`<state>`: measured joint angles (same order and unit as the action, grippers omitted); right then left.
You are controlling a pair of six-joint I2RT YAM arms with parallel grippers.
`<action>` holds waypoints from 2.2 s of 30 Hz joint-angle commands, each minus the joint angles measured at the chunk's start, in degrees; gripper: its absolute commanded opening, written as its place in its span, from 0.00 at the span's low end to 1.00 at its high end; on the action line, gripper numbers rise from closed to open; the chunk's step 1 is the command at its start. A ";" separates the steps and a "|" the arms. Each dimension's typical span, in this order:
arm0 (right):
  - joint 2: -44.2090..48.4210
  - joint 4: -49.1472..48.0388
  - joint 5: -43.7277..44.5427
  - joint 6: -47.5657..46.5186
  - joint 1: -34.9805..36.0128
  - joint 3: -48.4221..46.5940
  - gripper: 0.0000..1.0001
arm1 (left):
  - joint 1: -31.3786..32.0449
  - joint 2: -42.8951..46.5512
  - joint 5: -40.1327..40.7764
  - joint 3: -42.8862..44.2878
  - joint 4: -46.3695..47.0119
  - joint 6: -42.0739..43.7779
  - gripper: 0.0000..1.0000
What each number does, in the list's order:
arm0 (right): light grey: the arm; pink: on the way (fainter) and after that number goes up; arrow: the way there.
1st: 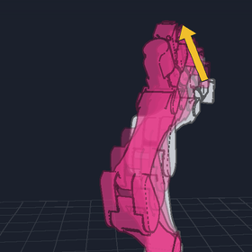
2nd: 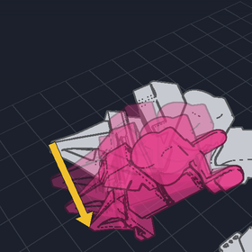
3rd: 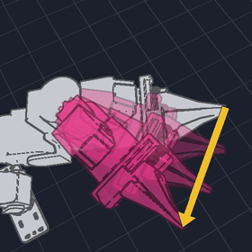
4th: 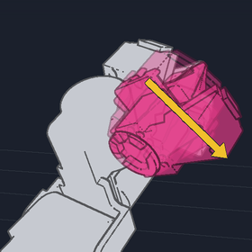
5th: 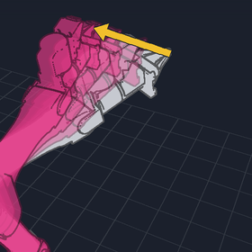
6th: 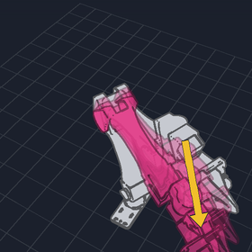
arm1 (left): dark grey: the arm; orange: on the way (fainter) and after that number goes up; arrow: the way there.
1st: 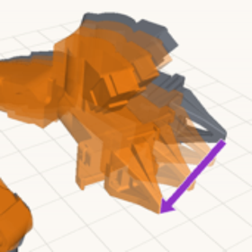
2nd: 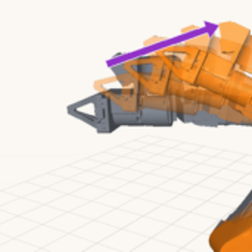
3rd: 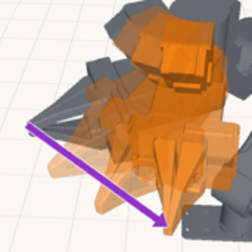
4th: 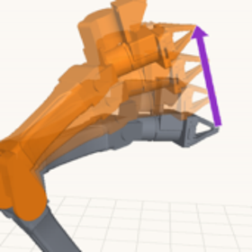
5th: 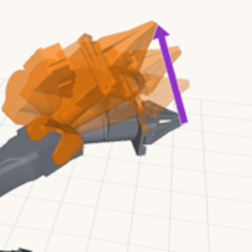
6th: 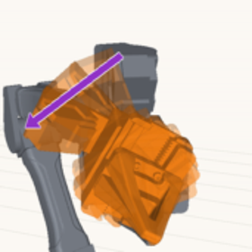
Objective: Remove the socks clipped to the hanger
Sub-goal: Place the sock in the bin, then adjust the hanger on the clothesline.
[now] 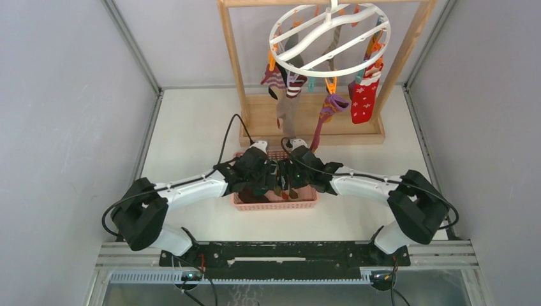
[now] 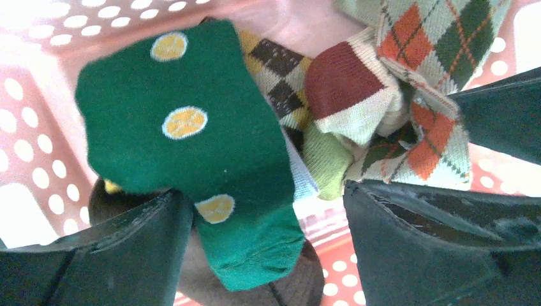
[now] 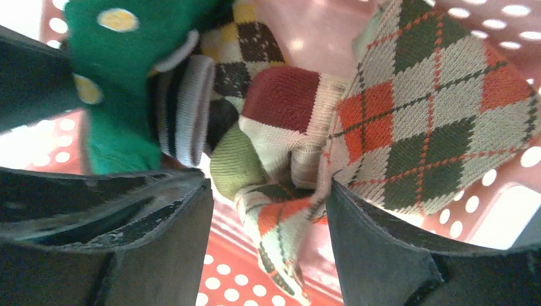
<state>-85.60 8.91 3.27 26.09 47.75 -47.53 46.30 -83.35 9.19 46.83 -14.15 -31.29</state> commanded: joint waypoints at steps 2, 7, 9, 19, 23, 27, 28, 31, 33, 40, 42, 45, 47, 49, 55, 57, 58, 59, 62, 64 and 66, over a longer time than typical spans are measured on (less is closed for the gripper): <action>-2.29 1.61 1.81 -0.71 0.72 -2.48 0.73 | -0.09 5.46 0.20 -1.70 -0.60 -0.53 1.00; 7.24 3.17 1.92 -3.56 0.93 -2.75 0.81 | -0.12 8.11 1.65 2.19 -8.10 0.76 1.00; 11.39 5.22 1.81 -4.60 0.93 -3.21 0.99 | -0.11 10.02 1.80 3.20 -9.79 0.71 1.00; 30.71 10.37 -2.16 -1.86 2.63 3.63 1.00 | -0.11 17.03 0.94 5.42 -12.92 1.10 1.00; 35.97 10.62 -2.65 -1.51 3.53 6.77 1.00 | -0.13 19.07 0.14 5.64 -12.88 1.80 1.00; 39.45 10.85 -2.54 -3.70 3.07 8.21 1.00 | -0.13 20.12 -2.29 5.46 -12.62 1.74 1.00; 39.94 11.54 -2.61 -4.42 2.51 7.74 1.00 | -0.07 20.09 -3.34 5.53 -12.68 1.59 1.00; 41.29 14.33 -2.64 -5.20 -0.45 5.52 1.00 | -0.06 19.55 -3.74 5.75 -15.22 0.16 1.00; 41.77 16.51 -6.38 -3.11 -5.07 4.02 1.00 | -0.10 20.15 -4.56 4.95 -15.37 -1.81 1.00; 43.16 23.65 -16.21 2.96 -14.74 -0.41 1.00 | -0.06 18.53 -7.85 4.30 -15.11 -10.23 1.00; 42.54 26.78 -16.90 3.42 -15.05 -2.18 1.00 | -0.02 17.17 -8.73 4.75 -15.85 -12.05 1.00; 41.66 29.32 -18.02 3.68 -15.28 -3.80 1.00 | 0.15 16.35 -10.19 7.60 -19.06 -13.57 1.00; 41.36 30.85 -18.79 3.59 -15.78 -4.46 1.00 | 0.14 16.19 -10.27 9.96 -21.02 -13.86 1.00; 41.14 33.28 -19.33 3.52 -16.56 -5.60 1.00 | 0.25 16.34 -10.11 11.34 -22.56 -14.77 1.00; 40.98 41.60 -20.68 1.05 -19.27 -11.48 1.00 | 0.57 16.12 -10.21 15.32 -27.23 -17.53 1.00; 40.80 43.60 -20.78 0.23 -19.73 -13.37 1.00 | 0.56 16.11 -10.38 16.39 -28.99 -17.58 1.00; 40.59 44.35 -21.10 0.08 -19.95 -14.21 1.00 | 0.56 16.22 -10.66 16.65 -29.37 -17.49 1.00; 40.29 44.91 -21.26 -0.01 -20.06 -15.11 1.00 | 0.61 16.32 -10.80 16.96 -29.75 -17.26 1.00; 38.82 45.90 -21.46 -0.07 -20.23 -17.40 1.00 | 0.38 15.32 -11.42 19.23 -31.49 -15.63 1.00; 38.15 45.80 -21.21 -0.15 -20.19 -18.13 1.00 | 0.38 13.87 -12.15 21.87 -32.95 -13.66 1.00; 37.74 45.42 -20.30 -0.17 -20.23 -18.42 1.00 | 0.42 12.60 -12.73 24.26 -34.16 -11.53 1.00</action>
<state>-46.85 53.60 -17.30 27.11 27.83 -63.77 46.52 -69.06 -1.34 63.88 -45.87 -46.87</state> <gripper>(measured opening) 0.993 0.996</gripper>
